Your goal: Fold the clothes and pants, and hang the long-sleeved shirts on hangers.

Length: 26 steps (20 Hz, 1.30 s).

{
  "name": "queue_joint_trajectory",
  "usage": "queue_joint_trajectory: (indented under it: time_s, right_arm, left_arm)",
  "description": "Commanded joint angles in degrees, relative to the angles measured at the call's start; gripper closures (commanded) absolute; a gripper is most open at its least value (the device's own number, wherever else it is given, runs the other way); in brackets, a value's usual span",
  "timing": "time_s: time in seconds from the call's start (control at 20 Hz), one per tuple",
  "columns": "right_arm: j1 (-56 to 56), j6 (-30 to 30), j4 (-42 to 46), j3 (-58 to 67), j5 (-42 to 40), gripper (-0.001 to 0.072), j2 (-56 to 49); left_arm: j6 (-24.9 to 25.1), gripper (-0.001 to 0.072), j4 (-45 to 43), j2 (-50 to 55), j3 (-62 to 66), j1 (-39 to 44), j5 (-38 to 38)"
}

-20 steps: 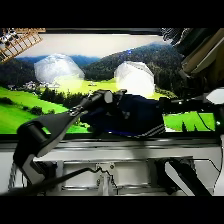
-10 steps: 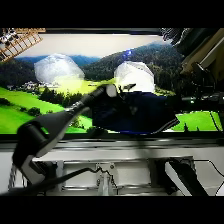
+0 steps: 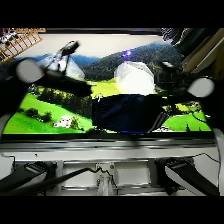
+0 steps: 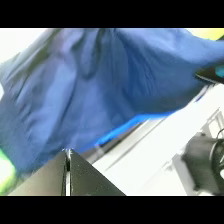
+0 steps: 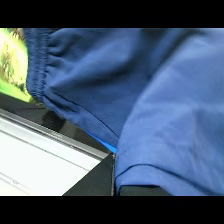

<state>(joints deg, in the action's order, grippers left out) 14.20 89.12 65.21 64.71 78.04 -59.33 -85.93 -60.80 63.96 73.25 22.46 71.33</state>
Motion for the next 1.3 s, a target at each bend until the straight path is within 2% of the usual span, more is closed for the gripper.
queue_joint_trajectory:
  time_s: [0.0,0.2,0.25,0.3,0.35,0.4,0.5,0.55,0.65,0.75,0.85,0.95,1.05,1.1,1.15,1.2,1.25]
  right_arm:
    - [16.5,5.7,7.1,9.0,-6.1,0.0697,-12.8]
    - [29.4,8.0,8.9,24.6,-7.6,0.0694,-32.6]
    - [31.2,9.0,8.7,27.8,-7.7,0.0629,-36.9]
    - [32.6,9.4,7.3,30.7,-7.7,0.0421,-40.8]
    - [33.7,9.4,5.5,32.5,-7.4,0.0256,-43.4]
    - [34.5,9.4,4.0,33.9,-6.5,0.0233,-45.0]
    - [35.1,9.0,5.5,34.3,-3.7,0.0236,-44.7]
    - [35.1,9.0,9.0,34.3,-1.5,0.0238,-43.7]
    - [33.6,9.0,19.5,34.3,4.1,0.0241,-40.5]
    - [30.6,8.9,29.7,33.6,8.7,0.0289,-35.9]
    - [24.5,9.5,34.9,29.8,7.2,0.0289,-29.5]
    - [15.4,11.9,34.8,23.4,3.2,0.0289,-23.3]
    - [5.3,12.6,29.4,14.6,-1.6,0.0341,-18.3]
    - [-0.3,11.0,22.3,9.6,-3.7,0.0358,-16.7]
    - [-4.9,6.7,12.7,5.0,-5.1,0.0355,-16.2]
    - [-9.1,0.4,1.1,0.0,-6.3,0.0332,-16.2]
    - [-11.8,-5.9,-8.9,-5.2,-7.8,0.0228,-16.2]
  left_arm:
    - [-4.3,0.0705,-1.8,-17.6,-17.0,-2.3,0.5]
    - [-11.5,0.0705,-1.8,-35.3,-32.2,-2.2,1.0]
    - [-12.7,0.0705,-1.8,-38.7,-34.6,-2.2,1.0]
    - [-13.8,0.0705,-1.8,-41.1,-36.2,-2.3,1.0]
    - [-14.9,0.0705,-2.5,-42.8,-37.4,-2.3,1.0]
    - [-15.7,0.0705,-3.3,-43.9,-38.1,-2.3,1.0]
    - [-15.9,0.0705,-4.3,-44.5,-38.5,-2.3,1.0]
    - [-15.9,0.0705,-4.3,-44.4,-38.5,-2.3,0.9]
    - [-15.9,0.0705,-4.5,-44.3,-38.5,-2.3,0.3]
    - [-15.9,0.0705,-4.8,-44.3,-38.5,-2.3,-0.3]
    - [-15.9,0.0704,-4.8,-44.3,-38.5,-2.3,-0.3]
    - [-15.9,0.0705,-4.9,-44.3,-38.5,-2.3,-0.3]
    - [-15.6,0.0704,-5.3,-44.3,-38.5,-2.3,-0.5]
    - [-15.3,0.0704,-5.6,-44.3,-38.5,-2.3,-0.7]
    - [-15.3,0.0697,-6.1,-44.3,-38.5,-2.3,-1.1]
    - [-15.3,0.0687,-6.6,-44.3,-38.5,-2.3,-1.7]
    - [-15.3,0.0687,-7.0,-44.3,-38.5,-2.3,-2.7]
